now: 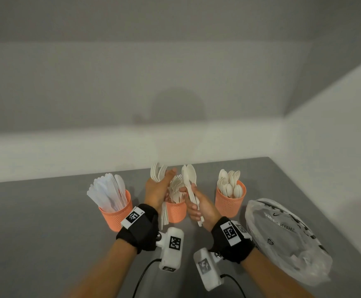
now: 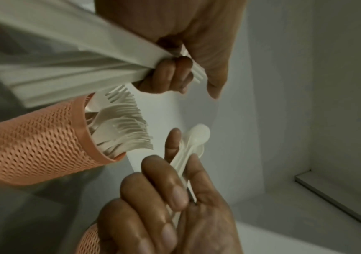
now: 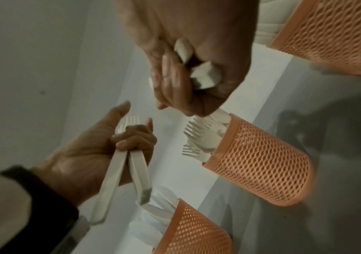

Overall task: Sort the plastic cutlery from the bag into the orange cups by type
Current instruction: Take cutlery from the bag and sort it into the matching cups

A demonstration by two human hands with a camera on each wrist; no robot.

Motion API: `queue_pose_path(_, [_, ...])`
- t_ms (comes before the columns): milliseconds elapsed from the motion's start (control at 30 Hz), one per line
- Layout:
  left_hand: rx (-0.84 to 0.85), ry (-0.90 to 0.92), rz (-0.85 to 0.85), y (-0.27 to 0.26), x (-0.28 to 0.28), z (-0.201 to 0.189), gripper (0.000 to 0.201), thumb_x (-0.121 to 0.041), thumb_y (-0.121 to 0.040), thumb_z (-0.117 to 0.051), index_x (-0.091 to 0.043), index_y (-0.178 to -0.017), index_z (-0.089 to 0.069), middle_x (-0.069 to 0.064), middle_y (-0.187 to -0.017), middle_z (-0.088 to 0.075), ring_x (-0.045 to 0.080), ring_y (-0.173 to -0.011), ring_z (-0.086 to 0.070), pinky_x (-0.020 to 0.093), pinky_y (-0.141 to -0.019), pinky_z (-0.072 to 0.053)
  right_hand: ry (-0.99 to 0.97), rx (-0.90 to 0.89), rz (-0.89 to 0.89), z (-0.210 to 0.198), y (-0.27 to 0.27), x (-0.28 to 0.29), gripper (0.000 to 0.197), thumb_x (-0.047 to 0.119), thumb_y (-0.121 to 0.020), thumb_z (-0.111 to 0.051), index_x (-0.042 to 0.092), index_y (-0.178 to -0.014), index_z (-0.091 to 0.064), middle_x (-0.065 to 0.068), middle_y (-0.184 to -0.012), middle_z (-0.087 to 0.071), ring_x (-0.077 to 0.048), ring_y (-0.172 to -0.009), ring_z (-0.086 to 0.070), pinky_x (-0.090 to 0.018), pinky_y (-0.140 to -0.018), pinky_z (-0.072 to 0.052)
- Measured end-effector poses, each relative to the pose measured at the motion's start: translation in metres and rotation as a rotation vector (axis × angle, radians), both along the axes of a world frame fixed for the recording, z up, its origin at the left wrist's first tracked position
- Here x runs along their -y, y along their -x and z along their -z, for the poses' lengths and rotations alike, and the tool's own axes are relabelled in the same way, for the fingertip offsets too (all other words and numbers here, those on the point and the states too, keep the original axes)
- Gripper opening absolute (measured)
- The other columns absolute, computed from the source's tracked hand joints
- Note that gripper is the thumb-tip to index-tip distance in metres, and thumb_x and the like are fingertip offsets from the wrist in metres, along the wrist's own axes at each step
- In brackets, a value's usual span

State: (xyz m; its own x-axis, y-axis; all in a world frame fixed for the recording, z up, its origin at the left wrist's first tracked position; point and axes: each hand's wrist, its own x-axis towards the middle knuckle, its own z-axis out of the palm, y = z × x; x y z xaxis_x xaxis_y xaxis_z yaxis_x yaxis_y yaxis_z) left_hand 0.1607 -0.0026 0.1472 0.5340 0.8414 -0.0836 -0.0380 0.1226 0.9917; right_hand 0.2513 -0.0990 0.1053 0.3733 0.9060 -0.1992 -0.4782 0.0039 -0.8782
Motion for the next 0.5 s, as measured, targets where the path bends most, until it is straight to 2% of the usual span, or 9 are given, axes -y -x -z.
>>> queue_pose_path(67, [-0.020,-0.016,0.066,-0.0012,0.0056,-0.0043,0.027,-0.029,-0.086,-0.063,-0.010,-0.068,-0.055,-0.008,-0.031,-0.044,0.001,-0.027,-0.036,0.013,-0.033,-0.031,-0.003,0.057,-0.051,-0.0025,0.0035,-0.0001,0.048,0.048,-0.098,-0.021,0.015,-0.098,-0.056,0.008,-0.040,-0.034,-0.001,-0.027,-0.025,-0.013,-0.029,-0.020])
queue_pose_path(133, [-0.033,-0.030,0.087,-0.0042,0.0093,-0.0044,0.022,-0.028,-0.083,-0.067,-0.010,-0.073,-0.059,-0.008,-0.041,-0.053,0.002,-0.033,-0.045,0.013,-0.033,-0.031,0.017,0.143,-0.055,-0.0050,0.0070,0.0005,0.049,0.052,-0.096,-0.023,0.019,-0.089,-0.058,0.007,-0.042,-0.038,-0.002,-0.029,-0.027,-0.014,-0.030,-0.023])
queue_pose_path(200, [-0.027,-0.062,0.041,-0.0071,0.0107,-0.0024,0.013,-0.020,-0.081,-0.069,-0.009,-0.082,-0.063,0.001,-0.060,-0.062,0.006,-0.045,-0.058,0.012,-0.035,-0.035,0.052,0.262,-0.005,-0.0064,0.0081,0.0009,0.046,0.050,-0.097,-0.025,0.021,-0.082,-0.058,0.005,-0.046,-0.042,-0.002,-0.031,-0.028,-0.015,-0.032,-0.024])
queue_pose_path(267, [-0.054,-0.113,-0.022,-0.0085,0.0097,0.0001,0.008,-0.011,-0.082,-0.066,-0.006,-0.087,-0.062,0.004,-0.065,-0.061,0.005,-0.045,-0.056,0.012,-0.037,-0.037,0.056,0.314,0.028,-0.0066,0.0070,0.0012,0.047,0.050,-0.097,-0.026,0.018,-0.081,-0.057,0.004,-0.049,-0.044,-0.003,-0.033,-0.030,-0.015,-0.033,-0.025])
queue_pose_path(333, [-0.087,-0.148,-0.063,-0.0074,0.0078,0.0007,0.003,-0.007,-0.085,-0.061,-0.009,-0.082,-0.060,0.002,-0.065,-0.058,0.009,-0.048,-0.053,0.014,-0.040,-0.038,0.033,0.316,0.016,-0.0062,0.0052,0.0016,0.050,0.051,-0.096,-0.025,0.015,-0.082,-0.056,0.002,-0.050,-0.047,-0.004,-0.032,-0.031,-0.015,-0.033,-0.025])
queue_pose_path(367, [-0.090,-0.163,-0.075,-0.0073,0.0062,0.0018,0.008,-0.007,-0.086,-0.060,-0.011,-0.079,-0.059,0.002,-0.065,-0.058,0.011,-0.051,-0.053,0.017,-0.043,-0.039,0.025,0.317,-0.001,-0.0062,0.0049,0.0025,0.050,0.051,-0.096,-0.023,0.016,-0.082,-0.057,0.001,-0.050,-0.049,-0.004,-0.032,-0.031,-0.015,-0.033,-0.024])
queue_pose_path(500, [-0.109,-0.193,-0.106,-0.0077,0.0018,0.0049,0.009,-0.008,-0.087,-0.057,-0.012,-0.079,-0.057,0.005,-0.069,-0.059,0.019,-0.058,-0.053,0.025,-0.052,-0.041,0.052,0.405,-0.090,-0.0088,0.0070,0.0058,0.057,0.054,-0.095,-0.018,0.019,-0.076,-0.058,0.003,-0.043,-0.051,-0.004,-0.029,-0.032,-0.015,-0.034,-0.027])
